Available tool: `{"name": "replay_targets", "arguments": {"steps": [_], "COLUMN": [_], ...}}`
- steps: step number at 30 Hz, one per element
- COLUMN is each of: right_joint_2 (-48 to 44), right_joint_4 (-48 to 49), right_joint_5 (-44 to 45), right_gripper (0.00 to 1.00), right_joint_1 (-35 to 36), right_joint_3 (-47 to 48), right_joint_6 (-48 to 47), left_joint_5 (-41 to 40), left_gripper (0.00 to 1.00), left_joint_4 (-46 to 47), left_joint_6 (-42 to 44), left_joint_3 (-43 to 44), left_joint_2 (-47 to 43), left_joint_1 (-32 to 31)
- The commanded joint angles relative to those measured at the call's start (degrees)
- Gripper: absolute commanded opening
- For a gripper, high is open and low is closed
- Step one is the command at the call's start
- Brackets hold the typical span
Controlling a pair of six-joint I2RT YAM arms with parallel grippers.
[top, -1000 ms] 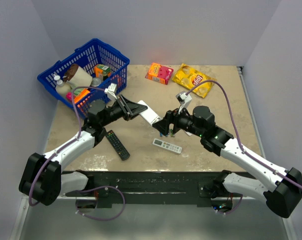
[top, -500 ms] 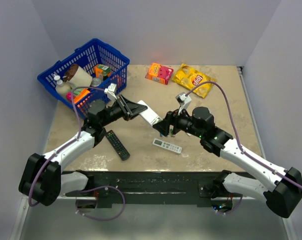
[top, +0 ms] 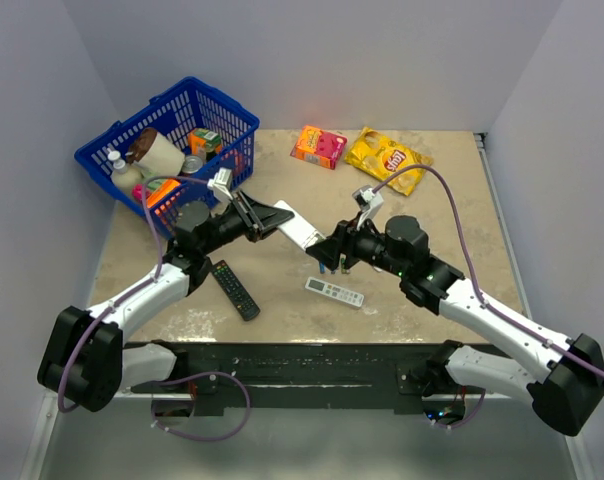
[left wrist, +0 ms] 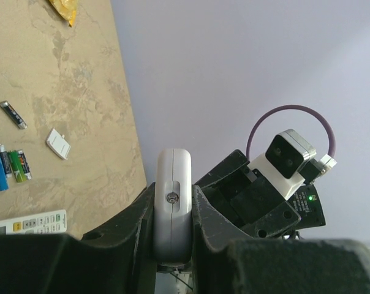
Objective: Load the batteries into the remote control
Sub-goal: Load the battery into the remote control.
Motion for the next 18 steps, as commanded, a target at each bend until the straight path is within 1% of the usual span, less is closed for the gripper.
{"name": "replay_targets", "arguments": {"steps": [1, 8, 11, 12, 17, 18], "right_joint_2": [-0.3, -0.8, -0.6, -0.5, 0.6, 0.7], "right_joint_4": [2.5, 4.2, 4.8, 5.1, 6.7, 6.9], "right_joint_5": [1.2, -0.5, -1.1, -1.3, -2.9, -3.0], "right_gripper": [0.51, 0.43, 0.38, 0.35, 0.33, 0.31], "right_joint_1": [-1.1, -3.9, -4.5, -4.7, -4.8, -4.7], "right_joint_3": [-1.3, -3.0, -3.6, -3.8, -4.4, -4.4], "right_joint_6": [1.3, 2.9, 3.3, 3.5, 4.3, 4.5], "left_joint_5": [3.0, 3.3, 3.4, 3.4, 2.3, 2.0], "left_gripper": [0.00, 0.00, 0.00, 0.00, 0.00, 0.00], "left_joint_4": [5.8, 7.0, 8.1, 8.2, 8.4, 8.4], "left_joint_6": [-3.3, -5.6, -6.7, -6.8, -7.2, -7.2], "left_joint_3": [-0.1, 0.3, 0.2, 0.3, 0.6, 0.6], "left_joint_2": [-2.6, -4.1, -4.4, -4.6, -5.9, -6.0], "left_joint_1": [0.4, 0.4, 0.4, 0.4, 0.4, 0.4]}}
